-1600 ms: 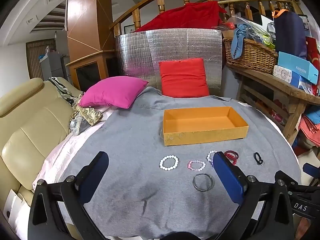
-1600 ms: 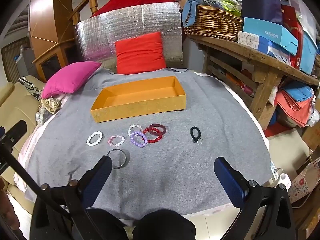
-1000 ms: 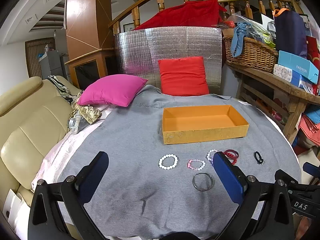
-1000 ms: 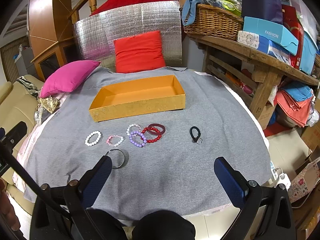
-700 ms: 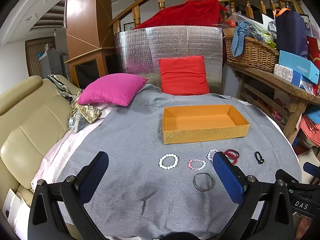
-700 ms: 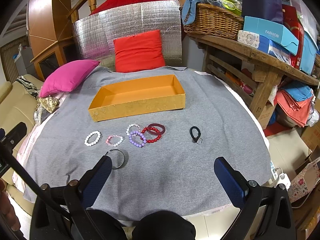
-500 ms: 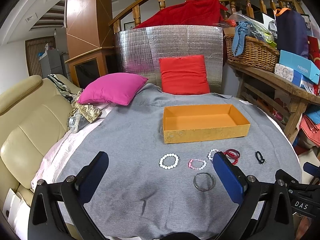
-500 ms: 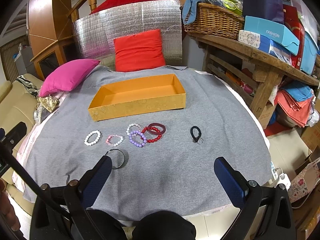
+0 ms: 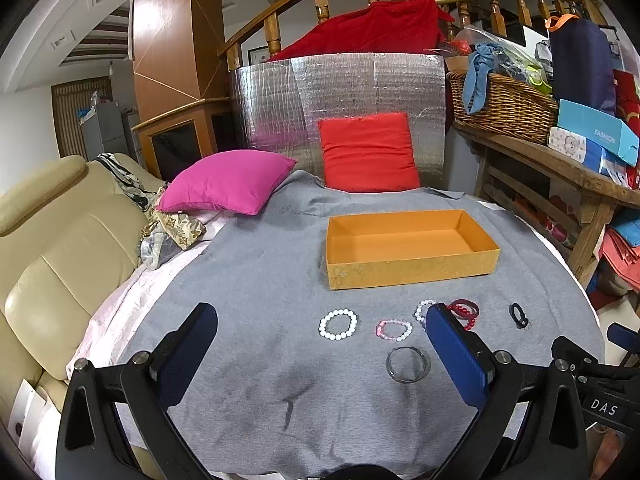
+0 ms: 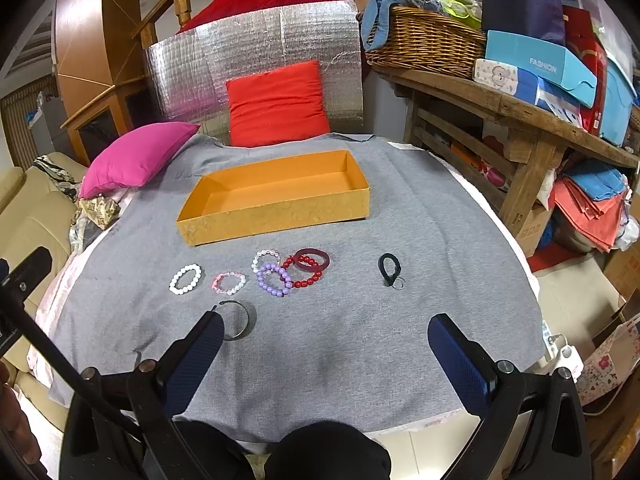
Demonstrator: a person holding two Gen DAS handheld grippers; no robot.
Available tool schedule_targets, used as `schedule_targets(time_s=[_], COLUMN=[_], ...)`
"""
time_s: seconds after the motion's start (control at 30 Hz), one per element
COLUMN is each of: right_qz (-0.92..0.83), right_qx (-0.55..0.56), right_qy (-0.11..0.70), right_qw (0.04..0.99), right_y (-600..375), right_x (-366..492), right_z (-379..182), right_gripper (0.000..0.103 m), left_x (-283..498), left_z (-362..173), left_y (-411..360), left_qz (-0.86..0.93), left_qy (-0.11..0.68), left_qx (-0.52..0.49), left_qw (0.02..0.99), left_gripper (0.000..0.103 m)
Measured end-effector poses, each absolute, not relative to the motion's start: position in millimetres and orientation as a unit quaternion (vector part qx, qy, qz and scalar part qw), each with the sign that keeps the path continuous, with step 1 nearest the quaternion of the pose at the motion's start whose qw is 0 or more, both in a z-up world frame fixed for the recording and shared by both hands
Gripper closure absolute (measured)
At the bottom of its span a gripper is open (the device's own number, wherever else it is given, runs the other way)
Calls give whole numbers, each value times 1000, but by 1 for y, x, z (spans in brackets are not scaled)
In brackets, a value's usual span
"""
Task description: Organize jewelry
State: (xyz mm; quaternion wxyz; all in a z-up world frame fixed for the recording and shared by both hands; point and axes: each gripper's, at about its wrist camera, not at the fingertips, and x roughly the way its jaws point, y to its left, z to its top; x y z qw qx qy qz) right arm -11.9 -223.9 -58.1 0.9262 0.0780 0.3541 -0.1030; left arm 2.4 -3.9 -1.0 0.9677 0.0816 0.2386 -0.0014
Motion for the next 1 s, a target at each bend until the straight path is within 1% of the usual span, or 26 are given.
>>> schedule_targets(time_s=[0.3, 0.4, 0.5, 0.57, 0.67, 0.73, 0.77, 0.8, 0.83, 0.9, 0.93, 0.97, 1.0], right_qz=[-100, -91, -82, -70, -76, -68, -67, -66, -65, -73, -77, -79, -83], right_qx=[82, 83, 92, 107, 122, 133, 142, 158, 169, 171, 168, 167, 168], right_qy=[349, 344, 347, 350, 358, 379, 390, 404, 414, 431, 441, 447, 455], right_qw=[928, 931, 930, 928, 922, 913, 907, 899, 892, 883, 878, 875, 871], right_y=[-237, -248, -275, -301, -334, -348, -353, -359, -363, -365, -365, -365, -366], right_x=[-14, -14, -12, -8, 9, 30, 39, 54, 68, 93, 106, 113, 122], right_z=[-54, -55, -67, -82, -110, -132, -140, -152, -163, -180, -189, -194, -202], right_gripper=[0, 0, 0, 0, 0, 8, 17, 23, 26, 38, 42, 50, 55], left_x=[1, 9, 33, 62, 100, 121, 130, 139, 147, 158, 164, 166, 170], left_z=[2, -2, -18, -37, -67, -86, -96, -106, -118, -135, -144, -150, -156], left_y=[-10, -9, -3, 0, -2, -6, -8, -10, -12, -17, -19, -20, -21], left_qz=[3, -8, -26, -36, -53, -60, -63, -68, -72, -75, -75, -77, -80], left_qy=[248, 262, 288, 322, 344, 355, 370, 382, 398, 419, 431, 439, 447], left_qx=[80, 75, 56, 46, 32, 26, 26, 22, 20, 18, 17, 15, 12], left_qw=[966, 962, 956, 945, 937, 933, 926, 921, 914, 905, 899, 895, 891], left_gripper=[0, 0, 0, 0, 0, 0, 0, 0, 0, 0, 0, 0, 0])
